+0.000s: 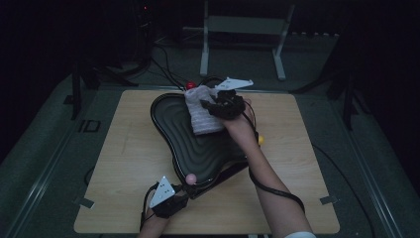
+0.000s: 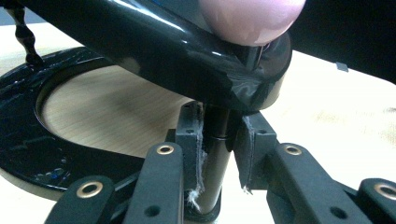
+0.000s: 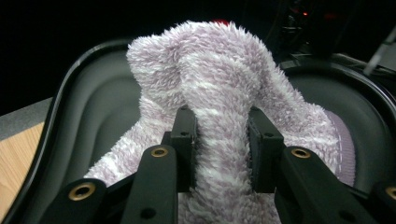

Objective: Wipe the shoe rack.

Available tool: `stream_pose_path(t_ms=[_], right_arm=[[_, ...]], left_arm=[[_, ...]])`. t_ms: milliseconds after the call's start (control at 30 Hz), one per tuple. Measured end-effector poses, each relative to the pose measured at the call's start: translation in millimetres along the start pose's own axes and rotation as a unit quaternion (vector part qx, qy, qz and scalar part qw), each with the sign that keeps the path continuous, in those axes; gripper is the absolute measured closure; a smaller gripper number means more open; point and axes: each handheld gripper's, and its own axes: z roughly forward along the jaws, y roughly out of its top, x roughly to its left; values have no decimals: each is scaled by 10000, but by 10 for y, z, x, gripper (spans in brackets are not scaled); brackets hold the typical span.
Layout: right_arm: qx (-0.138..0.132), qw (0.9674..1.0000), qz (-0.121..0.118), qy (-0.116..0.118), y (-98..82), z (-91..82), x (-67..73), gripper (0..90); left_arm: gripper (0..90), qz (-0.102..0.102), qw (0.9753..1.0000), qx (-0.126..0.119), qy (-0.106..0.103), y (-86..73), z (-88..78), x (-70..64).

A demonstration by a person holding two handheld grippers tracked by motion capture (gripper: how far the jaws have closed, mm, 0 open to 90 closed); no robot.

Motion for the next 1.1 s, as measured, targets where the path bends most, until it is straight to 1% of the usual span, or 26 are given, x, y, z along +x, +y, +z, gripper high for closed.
stream_pose_path(t_ms=[67,100,133,167,233,267,300,333,367,433,533,567,633,700,767,833,933,1000,1033,1100], right_arm=[[86,9999,-59,-114,55,96,3,673],[168,9998,23,-113,66,153,-16,672],[201,9996,65,-179,63,200,-29,670],[253,9993,49,-253,54,234,-39,671],[497,9980,10,-397,-4,347,-77,673],[402,9986,85,-339,-40,354,-101,675],[379,9985,147,-358,-63,339,-113,677],[385,9981,56,-472,-93,315,-109,679],[368,9980,44,-519,-119,303,-109,680],[323,9979,117,-541,-198,259,-160,682],[345,9974,263,-580,-309,170,-258,682],[371,9970,290,-610,-347,139,-271,683],[434,9963,196,-709,-418,81,-272,684],[440,9959,162,-774,-501,25,-271,685],[469,9954,219,-808,-590,-43,-271,687],[558,9949,249,-797,-648,-96,-269,690],[763,9942,338,-673,-749,-203,-292,690],[788,9943,377,-607,-843,-275,-311,690],[788,9943,377,-607,-843,-275,-311,690],[792,9947,288,-583,-996,-389,-305,692]], left_arm=[[736,-5,10000,0,1,0,0,-1],[736,-6,10000,-6,-5,-4,-1,0],[736,-10,10000,-9,-9,-5,-2,2],[735,-10,10000,-4,-2,-1,-2,0],[736,-19,10000,2,20,4,-2,0],[735,-34,10000,10,16,5,-3,3],[735,-25,10000,3,12,-1,-5,6],[735,-41,10000,-1,15,-2,-6,6],[735,-38,10000,5,25,1,-6,4],[735,-42,10000,4,26,6,-5,2],[735,-47,10000,-8,29,-2,-5,2],[735,-40,10000,-2,35,1,-4,1],[735,-47,10000,8,29,4,-3,2],[734,-45,10000,3,32,0,-3,1],[735,-45,10000,2,37,2,-1,-1],[734,-66,10000,4,34,2,-1,0],[734,-76,10000,-6,44,-1,-2,-4],[734,-84,10000,-1,41,-1,-2,-4],[734,-84,10000,-1,41,-1,-2,-4],[733,-84,10000,-6,41,-3,-2,-4]])
